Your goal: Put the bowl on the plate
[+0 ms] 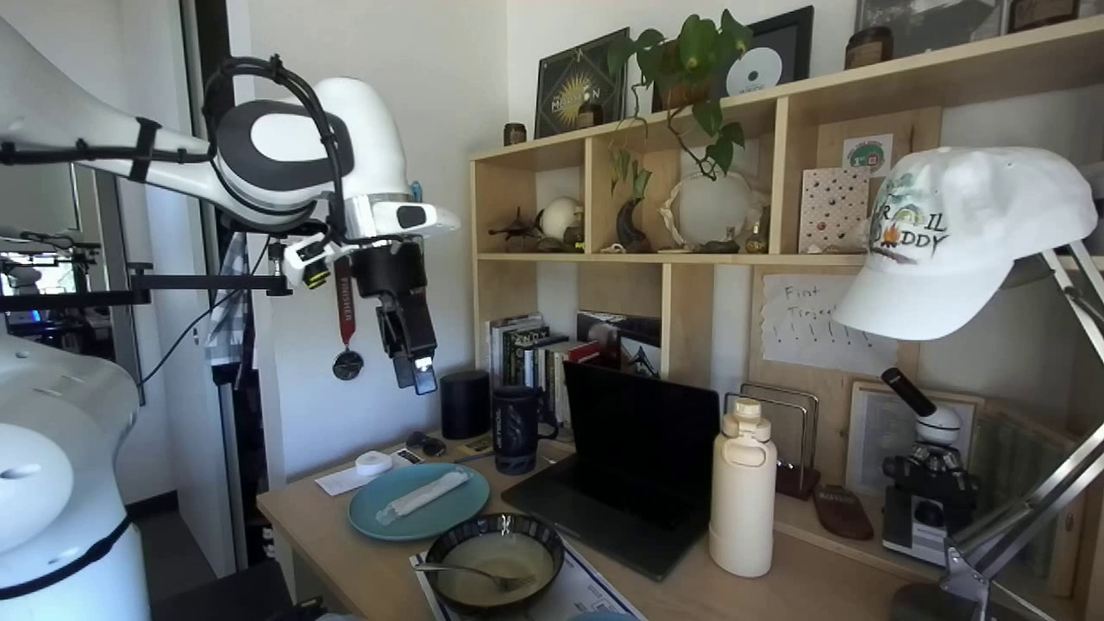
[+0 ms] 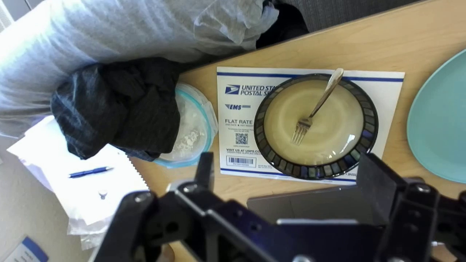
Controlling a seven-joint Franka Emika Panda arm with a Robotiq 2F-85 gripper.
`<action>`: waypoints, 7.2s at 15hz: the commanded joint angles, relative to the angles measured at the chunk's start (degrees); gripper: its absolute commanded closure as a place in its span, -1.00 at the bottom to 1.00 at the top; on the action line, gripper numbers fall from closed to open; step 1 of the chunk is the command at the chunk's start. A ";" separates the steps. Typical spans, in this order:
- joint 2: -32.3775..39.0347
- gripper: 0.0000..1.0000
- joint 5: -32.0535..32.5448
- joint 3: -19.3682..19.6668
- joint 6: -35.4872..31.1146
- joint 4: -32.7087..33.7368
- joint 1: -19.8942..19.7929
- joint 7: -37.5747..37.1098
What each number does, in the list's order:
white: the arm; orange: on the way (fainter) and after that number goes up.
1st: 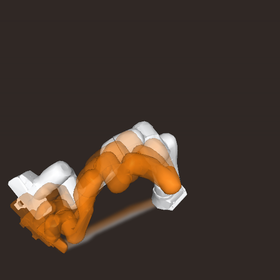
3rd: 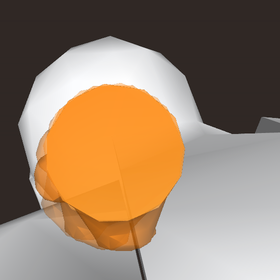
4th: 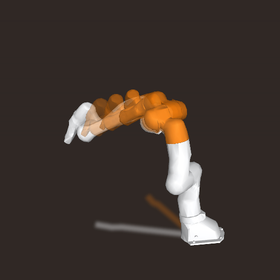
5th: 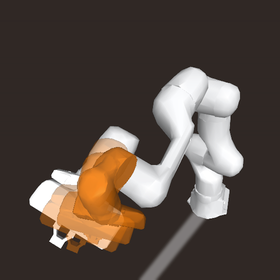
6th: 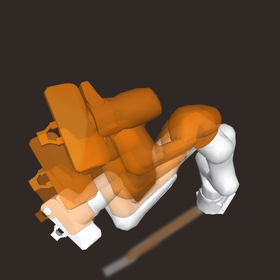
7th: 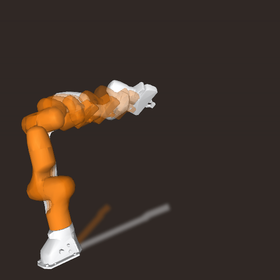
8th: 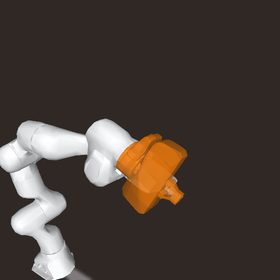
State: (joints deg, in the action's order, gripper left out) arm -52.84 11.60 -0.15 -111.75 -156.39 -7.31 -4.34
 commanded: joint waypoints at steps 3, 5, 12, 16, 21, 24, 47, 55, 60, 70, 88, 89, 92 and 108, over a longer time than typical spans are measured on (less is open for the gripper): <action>9.82 -1.00 4.24 4.05 -13.09 0.16 -1.11 4.11; 13.52 -1.00 4.75 6.23 -19.46 -1.08 -1.73 5.16; 27.18 -1.00 0.29 11.08 -38.71 -3.14 -1.37 8.40; 34.06 -1.00 -4.75 12.54 -44.23 -3.16 -0.17 11.10; 42.22 -1.00 -11.94 13.76 -53.66 -3.16 1.91 15.22; 47.08 -1.00 -20.59 16.11 -59.69 -3.16 6.37 20.28; 59.08 0.75 -63.88 16.08 -59.79 -2.80 11.05 55.51; 52.88 0.90 -47.56 17.31 -58.01 -2.64 11.79 45.87; 47.98 0.89 -42.44 16.60 -52.04 -1.12 11.27 42.36; 43.14 0.90 -72.39 17.80 -38.28 1.86 14.19 62.61; 58.82 0.91 -65.39 2.39 -35.71 12.91 18.69 61.82; 59.70 0.91 -65.07 1.53 -35.84 13.41 18.16 61.75; 62.40 0.91 -65.18 -2.31 -35.11 14.97 15.30 62.44; 64.19 -0.80 -55.66 -5.78 -32.70 17.93 10.31 58.92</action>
State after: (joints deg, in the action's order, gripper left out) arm 13.87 -48.23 -5.75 -147.25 -138.75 4.23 57.79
